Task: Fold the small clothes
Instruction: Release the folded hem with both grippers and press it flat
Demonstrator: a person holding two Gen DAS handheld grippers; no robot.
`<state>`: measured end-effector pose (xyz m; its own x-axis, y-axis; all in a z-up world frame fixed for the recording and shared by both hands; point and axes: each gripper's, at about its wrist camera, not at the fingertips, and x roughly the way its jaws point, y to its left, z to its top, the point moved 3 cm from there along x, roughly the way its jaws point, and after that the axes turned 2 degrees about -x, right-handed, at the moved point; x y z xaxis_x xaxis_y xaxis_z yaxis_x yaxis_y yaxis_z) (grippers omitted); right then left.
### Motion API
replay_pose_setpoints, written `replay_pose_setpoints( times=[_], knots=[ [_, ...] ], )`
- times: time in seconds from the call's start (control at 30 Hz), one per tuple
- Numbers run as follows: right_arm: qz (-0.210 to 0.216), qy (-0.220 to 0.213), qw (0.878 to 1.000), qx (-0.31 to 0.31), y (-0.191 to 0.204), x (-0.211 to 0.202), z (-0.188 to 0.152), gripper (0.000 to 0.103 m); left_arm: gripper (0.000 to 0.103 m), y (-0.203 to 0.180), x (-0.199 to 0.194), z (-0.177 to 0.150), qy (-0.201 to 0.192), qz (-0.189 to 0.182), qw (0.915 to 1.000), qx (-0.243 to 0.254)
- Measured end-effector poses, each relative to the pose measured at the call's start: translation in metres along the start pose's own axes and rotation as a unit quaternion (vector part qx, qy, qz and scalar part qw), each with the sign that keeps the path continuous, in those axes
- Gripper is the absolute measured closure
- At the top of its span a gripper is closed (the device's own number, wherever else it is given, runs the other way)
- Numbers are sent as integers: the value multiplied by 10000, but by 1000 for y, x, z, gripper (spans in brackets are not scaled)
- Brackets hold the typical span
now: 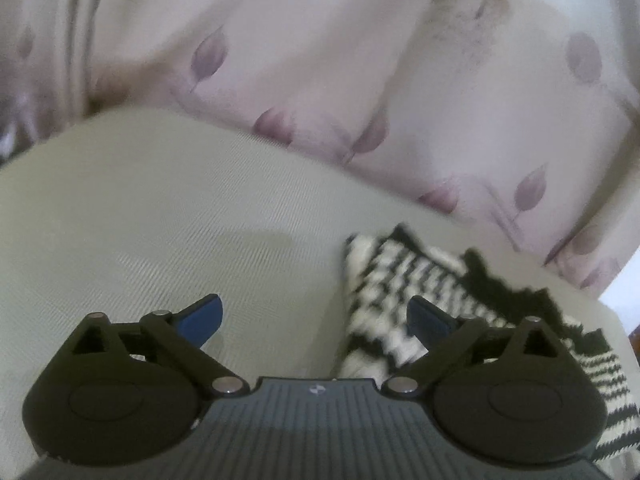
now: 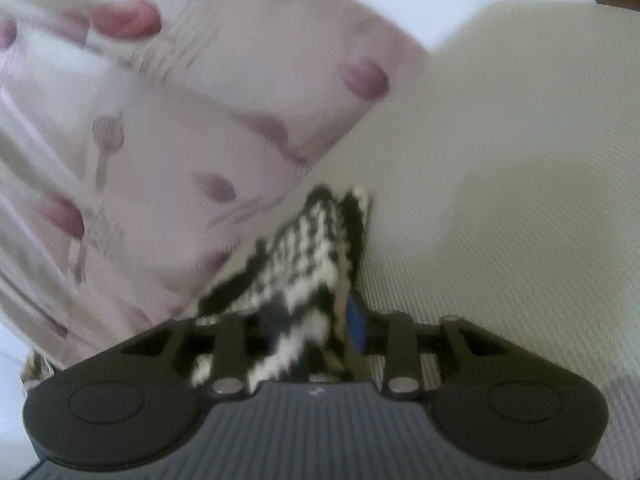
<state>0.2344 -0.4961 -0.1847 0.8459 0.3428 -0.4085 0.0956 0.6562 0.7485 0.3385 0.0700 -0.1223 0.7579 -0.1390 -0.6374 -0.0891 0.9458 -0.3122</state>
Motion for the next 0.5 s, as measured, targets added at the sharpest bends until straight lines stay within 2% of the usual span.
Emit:
replay_pose_setpoints(
  times=[0.03, 0.07, 0.1, 0.13, 0.3, 0.33, 0.37, 0.4, 0.43, 0.47, 0.5],
  knots=[
    [-45, 49, 10000, -24, 0, 2, -3, 42, 6, 7, 3, -4, 137, -24, 9999, -90],
    [-55, 94, 9999, -22, -1, 4, -6, 39, 6, 12, 7, -7, 311, -104, 9993, -189],
    [-32, 111, 9999, -48, 0, 5, -8, 40, 5, 16, 10, -11, 493, -252, 9980, -291],
    [-31, 136, 9998, -119, 2, 8, -8, 39, 5, 15, 9, -13, 433, -347, 9983, -192],
    [71, 518, 9973, -521, 22, 35, -10, 40, 2, -8, 20, -12, 789, -840, 9918, 557],
    [69, 537, 9969, -573, 25, 39, -11, 41, 3, -16, 23, -13, 859, -895, 9889, 813],
    [51, 520, 9967, -619, 26, 41, -13, 47, 6, -22, 24, -14, 850, -862, 9875, 1006],
    [-37, 566, 9961, -678, 27, 45, -14, 78, 15, -27, 24, -18, 793, -785, 9869, 1166],
    [-84, 708, 9954, -642, 26, 51, -17, 79, 27, -33, 22, -21, 724, -699, 9857, 1348],
    [-69, 677, 9955, -655, 27, 50, -17, 80, 59, -39, 19, -22, 717, -782, 9837, 1449],
    [-105, 666, 9949, -755, 29, 49, -18, 81, 76, -41, 18, -22, 865, -1082, 9819, 1291]
  ],
)
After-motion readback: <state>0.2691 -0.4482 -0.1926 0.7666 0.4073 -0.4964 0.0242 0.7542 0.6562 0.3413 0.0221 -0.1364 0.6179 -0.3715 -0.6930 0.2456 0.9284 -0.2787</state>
